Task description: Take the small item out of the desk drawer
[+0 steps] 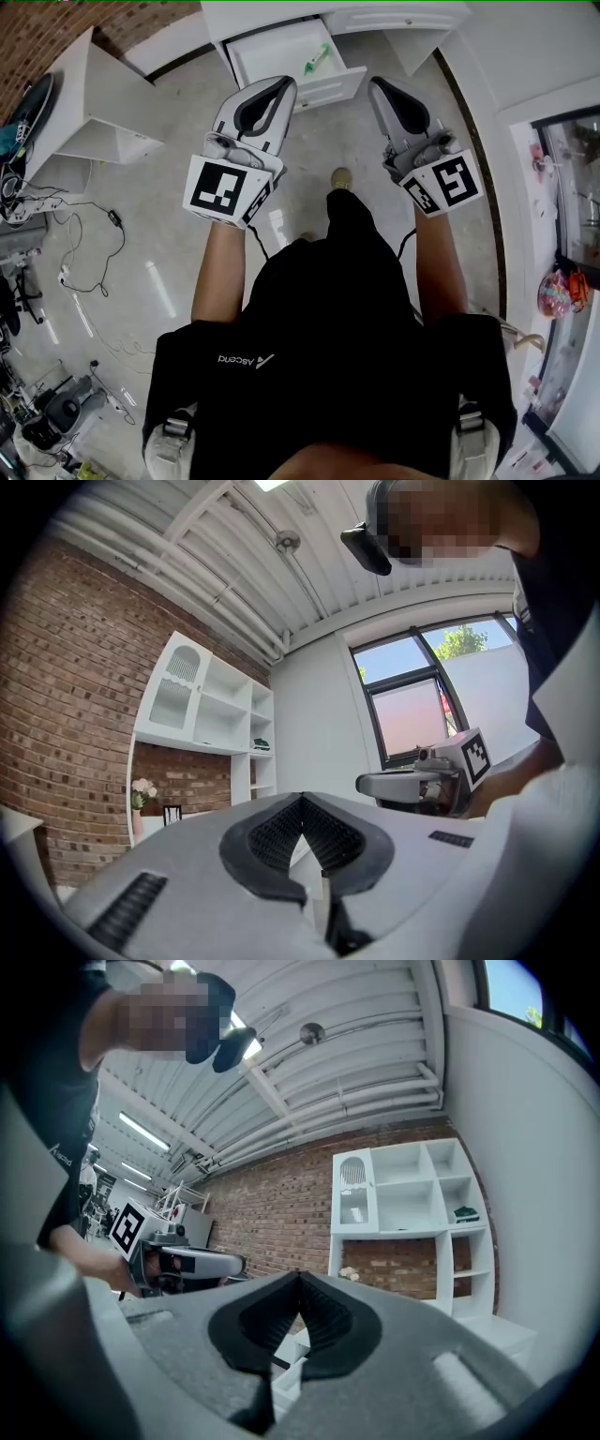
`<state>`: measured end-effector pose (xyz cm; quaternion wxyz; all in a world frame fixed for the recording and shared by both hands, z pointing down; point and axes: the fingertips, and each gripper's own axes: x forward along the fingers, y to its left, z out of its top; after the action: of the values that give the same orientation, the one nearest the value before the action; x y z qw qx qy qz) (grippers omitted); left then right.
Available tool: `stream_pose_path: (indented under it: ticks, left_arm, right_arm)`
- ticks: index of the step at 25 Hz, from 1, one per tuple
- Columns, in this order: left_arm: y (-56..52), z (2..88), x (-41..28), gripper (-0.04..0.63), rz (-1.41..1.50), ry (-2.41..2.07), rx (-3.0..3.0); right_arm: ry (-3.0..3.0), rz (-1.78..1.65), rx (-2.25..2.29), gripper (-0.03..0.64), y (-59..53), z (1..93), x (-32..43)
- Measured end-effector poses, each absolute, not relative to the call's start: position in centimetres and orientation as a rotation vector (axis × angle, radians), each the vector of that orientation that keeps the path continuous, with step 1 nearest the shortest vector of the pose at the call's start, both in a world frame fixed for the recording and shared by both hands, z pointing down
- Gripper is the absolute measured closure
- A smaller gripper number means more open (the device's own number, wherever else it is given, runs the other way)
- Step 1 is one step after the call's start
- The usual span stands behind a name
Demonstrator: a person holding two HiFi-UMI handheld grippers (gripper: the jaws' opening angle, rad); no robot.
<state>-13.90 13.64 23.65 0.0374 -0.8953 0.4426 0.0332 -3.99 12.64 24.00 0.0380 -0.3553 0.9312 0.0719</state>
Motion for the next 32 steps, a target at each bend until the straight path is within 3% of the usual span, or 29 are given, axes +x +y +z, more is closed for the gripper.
stream_pose_path:
  ticks: [13, 32]
  left_arm:
    - [-0.7, 27.3, -11.9, 0.597, -0.024, 1.4, -2.743]
    - [-18.0, 39.8, -8.0, 0.597, -0.502, 1.57, -2.806]
  right_arm:
    - [2.903, 0.229, -1.034, 0.615, -2.0, 25.7, -2.0]
    - [3.007, 0.122, -0.864, 0.615, -19.4, 30.6, 2.2]
